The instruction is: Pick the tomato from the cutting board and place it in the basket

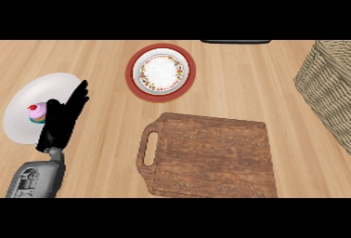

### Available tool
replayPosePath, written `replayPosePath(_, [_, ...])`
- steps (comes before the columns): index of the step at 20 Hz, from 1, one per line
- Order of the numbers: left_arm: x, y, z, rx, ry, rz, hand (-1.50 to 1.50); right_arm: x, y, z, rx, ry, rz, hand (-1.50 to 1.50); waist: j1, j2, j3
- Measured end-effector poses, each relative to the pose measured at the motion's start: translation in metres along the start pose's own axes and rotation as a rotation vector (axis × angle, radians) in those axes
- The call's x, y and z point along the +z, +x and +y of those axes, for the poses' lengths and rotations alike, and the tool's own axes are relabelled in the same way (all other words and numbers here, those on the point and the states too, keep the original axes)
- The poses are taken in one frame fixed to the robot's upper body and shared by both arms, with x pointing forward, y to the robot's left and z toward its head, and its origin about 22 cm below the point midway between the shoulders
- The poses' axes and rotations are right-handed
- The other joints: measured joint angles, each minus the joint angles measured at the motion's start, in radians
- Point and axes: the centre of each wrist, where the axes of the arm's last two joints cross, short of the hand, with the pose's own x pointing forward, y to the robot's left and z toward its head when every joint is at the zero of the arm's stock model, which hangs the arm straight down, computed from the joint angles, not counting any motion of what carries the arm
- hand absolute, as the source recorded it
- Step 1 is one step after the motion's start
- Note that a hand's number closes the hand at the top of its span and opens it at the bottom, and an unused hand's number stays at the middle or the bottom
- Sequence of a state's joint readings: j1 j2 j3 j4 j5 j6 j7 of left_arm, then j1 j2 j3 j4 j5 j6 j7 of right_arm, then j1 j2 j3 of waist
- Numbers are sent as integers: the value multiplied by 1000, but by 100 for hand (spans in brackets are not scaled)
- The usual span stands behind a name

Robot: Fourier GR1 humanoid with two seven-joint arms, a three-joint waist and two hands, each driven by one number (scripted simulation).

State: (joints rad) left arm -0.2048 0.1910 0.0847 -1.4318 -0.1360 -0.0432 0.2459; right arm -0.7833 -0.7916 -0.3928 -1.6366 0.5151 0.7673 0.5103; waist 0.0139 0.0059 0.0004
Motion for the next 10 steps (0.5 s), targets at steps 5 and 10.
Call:
replayPosePath(5, [0, -2, -8, -2, -5, 4, 0, -22, -47, 2, 9, 4, -7, 150, -1, 0, 0])
replayPosePath(10, [-7, -2, -8, 1, -1, 6, 0, -42, -87, 19, -13, 41, -47, 150, 0, 0, 0])
